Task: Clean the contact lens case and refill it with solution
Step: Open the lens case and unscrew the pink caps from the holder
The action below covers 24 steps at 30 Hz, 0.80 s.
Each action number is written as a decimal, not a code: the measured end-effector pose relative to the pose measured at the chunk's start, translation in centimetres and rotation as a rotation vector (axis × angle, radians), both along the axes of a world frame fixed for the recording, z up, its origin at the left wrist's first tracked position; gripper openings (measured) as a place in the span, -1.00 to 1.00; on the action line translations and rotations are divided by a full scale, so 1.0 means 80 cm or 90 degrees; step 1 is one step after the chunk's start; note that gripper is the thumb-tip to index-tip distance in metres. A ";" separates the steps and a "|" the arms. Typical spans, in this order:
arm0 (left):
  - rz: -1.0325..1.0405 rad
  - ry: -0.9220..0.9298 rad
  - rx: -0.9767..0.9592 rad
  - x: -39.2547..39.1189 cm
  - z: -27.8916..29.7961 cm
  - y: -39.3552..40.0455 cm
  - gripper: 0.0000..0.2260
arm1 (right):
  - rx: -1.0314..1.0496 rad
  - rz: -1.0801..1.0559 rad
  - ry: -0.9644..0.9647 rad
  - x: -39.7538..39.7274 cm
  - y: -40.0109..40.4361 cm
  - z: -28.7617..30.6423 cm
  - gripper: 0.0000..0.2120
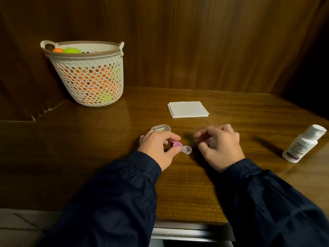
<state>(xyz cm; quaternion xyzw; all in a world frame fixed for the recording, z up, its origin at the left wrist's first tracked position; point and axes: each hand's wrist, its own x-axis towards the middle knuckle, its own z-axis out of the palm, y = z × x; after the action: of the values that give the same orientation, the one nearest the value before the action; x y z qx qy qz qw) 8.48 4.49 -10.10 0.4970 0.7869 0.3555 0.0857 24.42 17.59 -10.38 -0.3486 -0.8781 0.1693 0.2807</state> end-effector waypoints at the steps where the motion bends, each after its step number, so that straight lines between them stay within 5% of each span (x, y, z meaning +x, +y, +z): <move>1: 0.004 0.005 0.008 0.001 0.000 0.000 -0.82 | -0.009 0.019 -0.021 0.000 -0.001 0.000 -0.83; 3: 0.037 0.030 0.046 0.002 -0.001 0.000 -0.92 | -0.024 0.038 -0.031 0.000 -0.002 0.001 -0.82; 8: 0.099 0.087 0.042 0.001 -0.006 0.002 -0.62 | -0.033 0.076 -0.023 0.000 -0.003 0.001 -0.73; 16: 0.069 0.080 0.035 -0.001 -0.011 0.004 -0.85 | -0.051 0.124 -0.013 0.001 -0.008 0.003 -0.69; 24: 0.040 0.112 0.010 0.001 -0.011 0.003 -0.74 | -0.025 0.154 0.005 0.000 -0.010 0.002 -0.77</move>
<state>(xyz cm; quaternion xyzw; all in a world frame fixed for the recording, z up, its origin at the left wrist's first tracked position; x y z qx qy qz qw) 8.56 4.74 -10.98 0.5018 0.8041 0.3188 0.0009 24.44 16.80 -10.19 -0.2450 -0.9091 0.2203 0.2550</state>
